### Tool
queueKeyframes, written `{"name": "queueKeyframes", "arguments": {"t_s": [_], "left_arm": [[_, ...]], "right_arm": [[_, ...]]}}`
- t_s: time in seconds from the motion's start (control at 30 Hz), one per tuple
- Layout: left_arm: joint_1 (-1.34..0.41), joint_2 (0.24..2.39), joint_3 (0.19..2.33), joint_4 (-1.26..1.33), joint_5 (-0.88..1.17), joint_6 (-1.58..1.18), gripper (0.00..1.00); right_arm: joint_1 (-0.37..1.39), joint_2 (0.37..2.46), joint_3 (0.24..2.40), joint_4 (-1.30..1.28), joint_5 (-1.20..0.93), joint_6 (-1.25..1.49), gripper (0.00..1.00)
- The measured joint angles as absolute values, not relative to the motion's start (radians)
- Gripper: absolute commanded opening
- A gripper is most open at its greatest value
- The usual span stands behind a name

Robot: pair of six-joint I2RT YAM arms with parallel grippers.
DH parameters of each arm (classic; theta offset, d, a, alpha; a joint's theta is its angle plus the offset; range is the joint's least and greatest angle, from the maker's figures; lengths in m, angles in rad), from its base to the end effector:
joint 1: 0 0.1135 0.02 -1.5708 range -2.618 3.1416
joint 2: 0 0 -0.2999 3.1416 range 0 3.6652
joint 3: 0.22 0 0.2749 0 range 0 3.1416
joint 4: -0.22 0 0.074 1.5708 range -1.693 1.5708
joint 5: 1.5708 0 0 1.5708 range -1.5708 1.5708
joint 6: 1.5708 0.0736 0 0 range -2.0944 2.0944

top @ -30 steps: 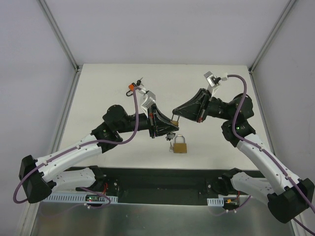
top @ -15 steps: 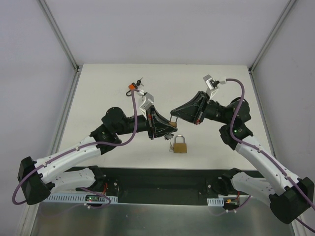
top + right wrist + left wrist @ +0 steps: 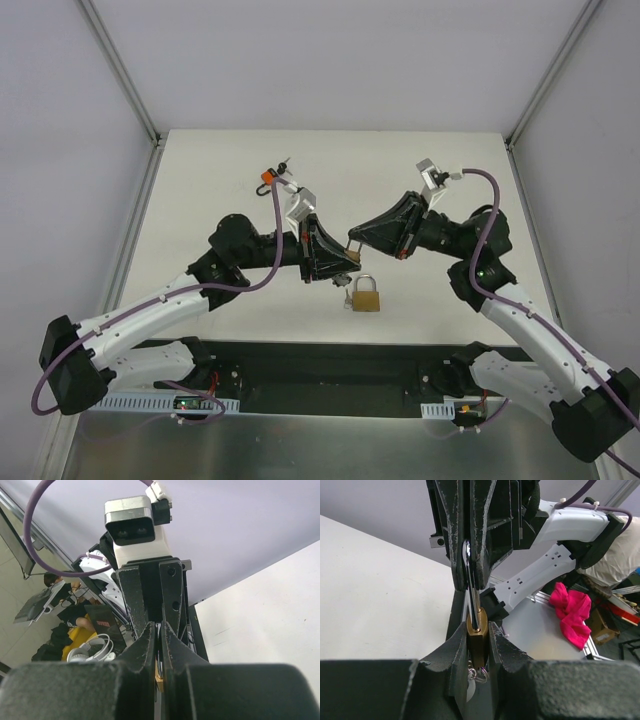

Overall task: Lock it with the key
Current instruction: Lock the lock.

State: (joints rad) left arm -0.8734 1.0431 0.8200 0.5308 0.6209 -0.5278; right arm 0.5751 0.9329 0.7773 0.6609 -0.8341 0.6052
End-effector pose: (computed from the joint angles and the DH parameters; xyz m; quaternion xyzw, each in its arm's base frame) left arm 0.1415 -0.2356 0.4123 0.3396 0.5114 -0.6333 0.4712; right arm 0.1581 0.1675 0.4319 -0.3419 0.4696 0.6092 0.5399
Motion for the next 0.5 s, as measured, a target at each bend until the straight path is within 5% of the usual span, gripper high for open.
{"name": "queueKeyframes", "arguments": {"t_s": [0.5], "left_arm": [[-0.829,1.1,0.82,0.603,0.731,-0.589,0.0]], "right_arm": [[0.584,0.888,0.753,0.583,-0.791,0.529,0.01]]}}
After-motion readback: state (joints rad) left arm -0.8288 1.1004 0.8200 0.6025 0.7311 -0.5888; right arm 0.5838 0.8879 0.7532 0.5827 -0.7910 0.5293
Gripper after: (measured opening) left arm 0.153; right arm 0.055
